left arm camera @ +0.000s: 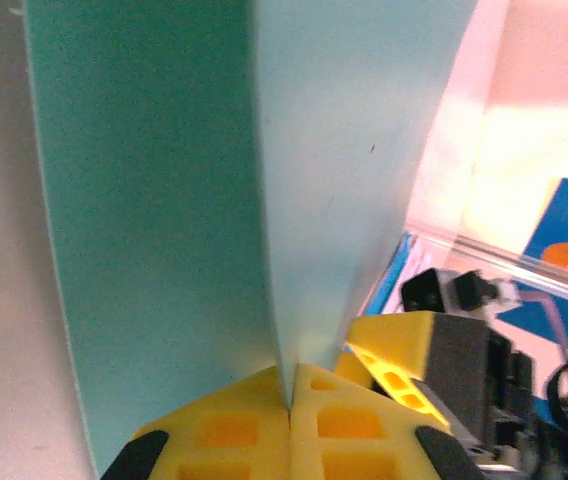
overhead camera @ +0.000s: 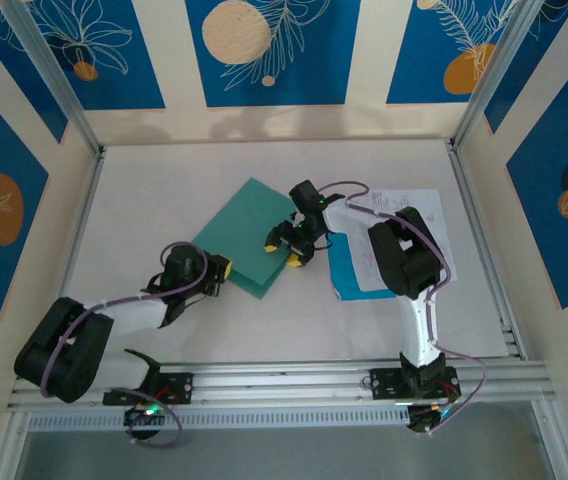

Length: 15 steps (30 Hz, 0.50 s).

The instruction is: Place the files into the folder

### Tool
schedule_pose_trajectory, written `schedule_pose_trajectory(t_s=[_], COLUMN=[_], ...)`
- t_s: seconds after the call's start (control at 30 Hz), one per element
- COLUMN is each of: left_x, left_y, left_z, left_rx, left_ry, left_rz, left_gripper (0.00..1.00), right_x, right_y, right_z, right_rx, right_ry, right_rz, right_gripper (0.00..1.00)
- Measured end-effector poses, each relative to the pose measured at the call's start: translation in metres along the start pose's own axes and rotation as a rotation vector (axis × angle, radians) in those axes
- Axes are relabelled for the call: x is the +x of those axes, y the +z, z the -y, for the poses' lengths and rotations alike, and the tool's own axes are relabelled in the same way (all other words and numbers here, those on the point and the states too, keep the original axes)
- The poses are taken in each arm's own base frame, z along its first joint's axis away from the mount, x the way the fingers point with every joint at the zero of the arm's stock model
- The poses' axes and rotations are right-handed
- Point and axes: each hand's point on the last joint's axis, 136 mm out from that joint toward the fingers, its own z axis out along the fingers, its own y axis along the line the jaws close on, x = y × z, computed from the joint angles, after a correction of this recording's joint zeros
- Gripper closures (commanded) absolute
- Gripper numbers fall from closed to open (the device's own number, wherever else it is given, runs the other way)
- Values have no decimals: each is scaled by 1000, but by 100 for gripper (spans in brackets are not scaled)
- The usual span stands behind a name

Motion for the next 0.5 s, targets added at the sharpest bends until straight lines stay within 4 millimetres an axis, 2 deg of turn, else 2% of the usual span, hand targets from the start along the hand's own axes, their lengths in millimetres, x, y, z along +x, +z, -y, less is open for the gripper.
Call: schedule_pose_trajectory(t_s=[0.1,0.37,0.5], left_x=[1,1,2], left_y=[-3,-6,-6], left_z=[4,1,0], left_rx=[18,15,15], left_ry=[3,-23,-32], left_rz=[1,1,0], left_gripper=[100,100,100], right_x=[0,0,1], right_y=[-1,-2,-9], right_z=[0,-7,-13], right_rx=[-16,-59,-81], right_ry=[21,79,108], right_rz=[-4,-9,2], right_gripper=[39,50,65])
